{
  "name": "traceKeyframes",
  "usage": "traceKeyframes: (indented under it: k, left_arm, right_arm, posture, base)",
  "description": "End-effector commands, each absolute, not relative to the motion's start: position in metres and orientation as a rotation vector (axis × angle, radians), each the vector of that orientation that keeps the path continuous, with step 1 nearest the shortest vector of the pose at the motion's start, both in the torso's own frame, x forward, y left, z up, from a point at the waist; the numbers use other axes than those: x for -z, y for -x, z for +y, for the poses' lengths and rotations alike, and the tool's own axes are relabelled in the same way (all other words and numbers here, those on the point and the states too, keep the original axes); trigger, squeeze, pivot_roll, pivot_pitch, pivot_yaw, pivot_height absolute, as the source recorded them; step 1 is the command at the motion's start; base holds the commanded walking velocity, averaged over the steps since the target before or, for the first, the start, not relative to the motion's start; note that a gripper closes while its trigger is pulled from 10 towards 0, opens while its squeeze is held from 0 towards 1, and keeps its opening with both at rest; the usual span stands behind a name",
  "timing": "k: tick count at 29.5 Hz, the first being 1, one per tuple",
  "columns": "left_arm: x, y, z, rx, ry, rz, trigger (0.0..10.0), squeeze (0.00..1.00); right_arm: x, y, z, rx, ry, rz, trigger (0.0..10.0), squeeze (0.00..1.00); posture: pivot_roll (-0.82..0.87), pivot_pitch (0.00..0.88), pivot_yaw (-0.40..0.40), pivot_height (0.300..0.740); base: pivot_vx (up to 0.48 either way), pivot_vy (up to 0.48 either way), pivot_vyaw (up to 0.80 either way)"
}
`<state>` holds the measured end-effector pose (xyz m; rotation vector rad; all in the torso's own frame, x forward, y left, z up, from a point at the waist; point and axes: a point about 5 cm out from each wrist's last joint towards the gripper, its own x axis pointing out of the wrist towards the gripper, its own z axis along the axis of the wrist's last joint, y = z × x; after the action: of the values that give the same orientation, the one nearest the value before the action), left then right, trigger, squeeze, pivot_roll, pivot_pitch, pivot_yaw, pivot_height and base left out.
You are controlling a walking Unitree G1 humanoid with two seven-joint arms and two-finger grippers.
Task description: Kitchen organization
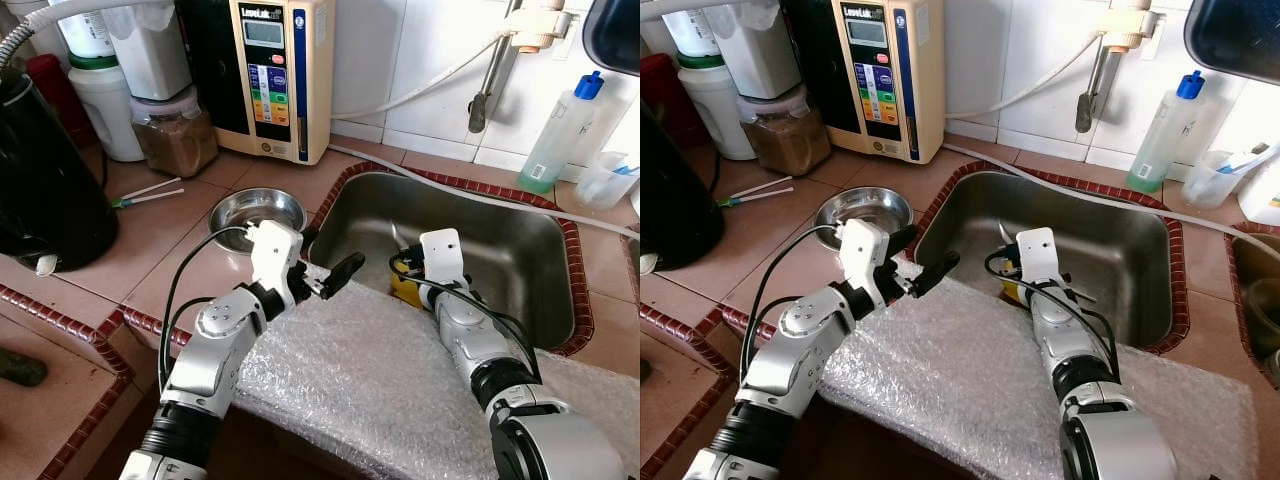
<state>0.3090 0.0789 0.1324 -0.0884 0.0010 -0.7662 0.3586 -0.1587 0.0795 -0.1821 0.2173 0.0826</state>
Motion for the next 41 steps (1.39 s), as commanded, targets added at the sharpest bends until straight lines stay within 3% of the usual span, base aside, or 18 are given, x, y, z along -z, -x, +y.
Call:
traceKeyframes:
  k: [1,13,21,25,26,28,35,40,41]
  left_arm:
    - [-0.133,-0.311,0.08,0.756,0.076,0.0,10.0,1.0]
    - [-0.135,-0.319,0.085,0.681,0.058,-0.024,10.0,1.0]
    - [-0.143,-0.342,0.11,0.407,0.024,-0.055,10.0,1.0]
    - [-0.145,-0.349,0.119,0.305,0.03,-0.044,10.0,1.0]
    - [-0.142,-0.355,0.133,0.176,0.0,-0.018,10.0,1.0]
    - [-0.14,-0.359,0.143,0.106,0.029,0.008,10.0,1.0]
    - [-0.137,-0.364,0.153,0.042,0.043,0.036,10.0,1.0]
    - [-0.137,-0.367,0.157,0.002,0.043,0.047,10.0,0.97]
    - [-0.136,-0.369,0.159,-0.015,0.049,0.063,10.0,0.0]
  right_arm:
    - [-0.052,-0.343,-0.17,-0.051,0.175,0.353,10.0,1.0]
    - [-0.054,-0.344,-0.167,-0.052,0.16,0.341,10.0,1.0]
    - [-0.079,-0.353,-0.149,-0.14,0.129,0.145,10.0,1.0]
    - [-0.091,-0.352,-0.128,-0.276,0.057,0.046,10.0,1.0]
    - [-0.098,-0.349,-0.115,-0.353,0.066,-0.017,10.0,1.0]
    - [-0.103,-0.344,-0.101,-0.419,0.081,-0.063,10.0,1.0]
    - [-0.114,-0.325,-0.069,-0.563,0.137,-0.181,10.0,1.0]
    - [-0.119,-0.319,-0.062,-0.602,0.13,-0.21,10.0,1.0]
    - [-0.12,-0.316,-0.06,-0.618,0.126,-0.21,10.0,1.0]
  posture:
    - [0.11,0.0,0.043,0.74]
    - [0.11,0.0,0.041,0.74]
    - [0.11,0.0,0.042,0.74]
    - [0.11,0.0,0.043,0.74]
    - [0.11,0.0,0.045,0.74]
    - [0.11,0.0,0.044,0.74]
    - [0.11,0.0,0.053,0.74]
    - [0.11,0.0,0.057,0.74]
    - [0.11,0.0,0.058,0.74]
  base:
    - [0.0,0.0,0.0]
    - [0.0,0.0,0.0]
    - [0.0,0.0,0.0]
    - [0.0,0.0,0.0]
    - [0.0,0.0,0.0]
    - [0.0,0.0,0.0]
    - [0.0,0.0,0.0]
    - [0.0,0.0,0.0]
    - [0.0,0.0,0.0]
